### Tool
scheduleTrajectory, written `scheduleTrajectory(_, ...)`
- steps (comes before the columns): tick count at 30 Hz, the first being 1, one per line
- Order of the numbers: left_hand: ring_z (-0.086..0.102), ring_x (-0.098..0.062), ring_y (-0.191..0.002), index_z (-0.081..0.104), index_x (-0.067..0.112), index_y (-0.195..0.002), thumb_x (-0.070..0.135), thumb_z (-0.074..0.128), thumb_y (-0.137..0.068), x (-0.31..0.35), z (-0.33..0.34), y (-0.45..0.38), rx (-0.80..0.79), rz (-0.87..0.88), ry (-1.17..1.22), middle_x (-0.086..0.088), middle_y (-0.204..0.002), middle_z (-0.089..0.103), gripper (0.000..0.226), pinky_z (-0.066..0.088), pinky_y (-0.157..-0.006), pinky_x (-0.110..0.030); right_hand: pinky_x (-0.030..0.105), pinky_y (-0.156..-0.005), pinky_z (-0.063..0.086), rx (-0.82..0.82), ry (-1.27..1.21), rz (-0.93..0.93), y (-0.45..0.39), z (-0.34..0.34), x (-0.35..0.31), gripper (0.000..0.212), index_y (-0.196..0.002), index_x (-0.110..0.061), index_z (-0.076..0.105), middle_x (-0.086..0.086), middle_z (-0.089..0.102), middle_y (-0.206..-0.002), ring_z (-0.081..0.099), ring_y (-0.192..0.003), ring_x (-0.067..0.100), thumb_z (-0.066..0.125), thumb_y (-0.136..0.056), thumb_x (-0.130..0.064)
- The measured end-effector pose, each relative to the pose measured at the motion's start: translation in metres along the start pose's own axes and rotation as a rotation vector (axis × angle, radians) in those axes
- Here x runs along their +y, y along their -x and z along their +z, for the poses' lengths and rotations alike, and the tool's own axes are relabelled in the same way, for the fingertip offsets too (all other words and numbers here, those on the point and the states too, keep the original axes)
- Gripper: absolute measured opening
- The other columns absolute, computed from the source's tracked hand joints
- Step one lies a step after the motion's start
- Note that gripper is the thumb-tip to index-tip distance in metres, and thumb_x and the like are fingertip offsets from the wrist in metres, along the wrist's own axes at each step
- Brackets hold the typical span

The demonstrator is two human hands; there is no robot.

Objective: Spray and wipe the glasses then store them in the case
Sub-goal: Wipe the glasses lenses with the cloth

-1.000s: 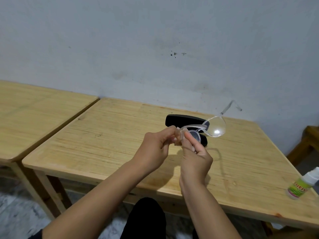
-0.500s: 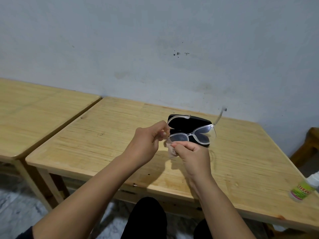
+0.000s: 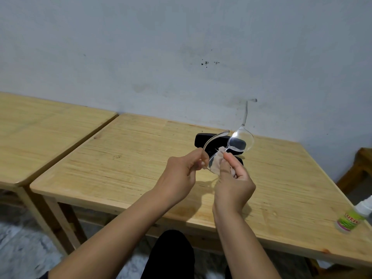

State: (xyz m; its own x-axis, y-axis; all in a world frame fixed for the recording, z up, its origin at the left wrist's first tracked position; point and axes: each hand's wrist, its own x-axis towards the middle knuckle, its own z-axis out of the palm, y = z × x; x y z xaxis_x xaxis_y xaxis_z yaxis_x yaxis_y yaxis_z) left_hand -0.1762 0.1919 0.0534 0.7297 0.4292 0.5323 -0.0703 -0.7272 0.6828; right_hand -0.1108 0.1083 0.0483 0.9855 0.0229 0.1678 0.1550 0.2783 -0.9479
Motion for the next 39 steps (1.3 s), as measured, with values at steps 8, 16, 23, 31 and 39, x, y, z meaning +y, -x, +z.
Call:
scheduleTrajectory(8,0.064,-0.008,-0.078,0.058,0.02,-0.087,-0.015,0.041,-0.08,0.004,-0.002,-0.008,-0.014,0.029,-0.077,0.001,-0.076,0.063,0.04,0.033,-0.063,0.002,0.023,-0.086,0.051,-0.075,0.112,-0.025,-0.005,-0.004,-0.003,0.033,-0.078,-0.04,0.069,-0.01,0.072,-0.099,0.064,-0.096,0.002,0.062,-0.084,-0.008)
scheduleTrajectory(16,0.058,0.003,-0.066,0.059,0.017,-0.091,-0.011,0.042,-0.084,0.008,-0.009,-0.014,-0.046,0.051,-0.127,0.023,-0.068,0.05,0.033,0.035,-0.057,0.0,0.015,-0.067,0.05,-0.236,0.079,0.093,-0.005,-0.006,-0.004,0.011,-0.084,-0.031,0.074,-0.012,0.074,-0.077,0.066,-0.076,0.004,0.069,-0.082,-0.021)
scheduleTrajectory(23,0.065,-0.015,-0.075,0.058,0.015,-0.091,-0.012,0.04,-0.083,-0.003,-0.021,-0.018,-0.061,0.031,-0.151,0.002,-0.079,0.065,0.034,0.042,-0.061,-0.01,0.024,-0.071,0.053,-0.493,0.169,0.226,-0.012,-0.009,-0.008,0.007,-0.082,-0.02,0.078,-0.003,0.076,-0.076,0.069,-0.078,0.008,0.071,-0.079,-0.018)
scheduleTrajectory(31,0.069,-0.012,-0.09,0.048,0.032,-0.087,-0.013,0.041,-0.082,-0.017,-0.024,-0.018,-0.009,-0.005,-0.133,-0.004,-0.088,0.071,0.046,0.051,-0.072,-0.022,0.028,-0.078,0.054,-0.612,0.223,0.196,-0.009,-0.015,-0.01,0.008,-0.082,-0.022,0.078,-0.001,0.076,-0.08,0.07,-0.085,0.015,0.071,-0.079,-0.018)
scheduleTrajectory(39,0.068,-0.015,-0.088,0.047,0.032,-0.087,-0.012,0.042,-0.085,-0.016,-0.02,-0.016,0.008,0.025,-0.156,-0.002,-0.087,0.07,0.044,0.046,-0.068,-0.014,0.025,-0.076,0.053,-0.356,0.072,0.284,-0.003,-0.008,-0.004,0.019,-0.079,-0.026,0.075,-0.004,0.075,-0.085,0.07,-0.087,0.011,0.069,-0.081,-0.008)
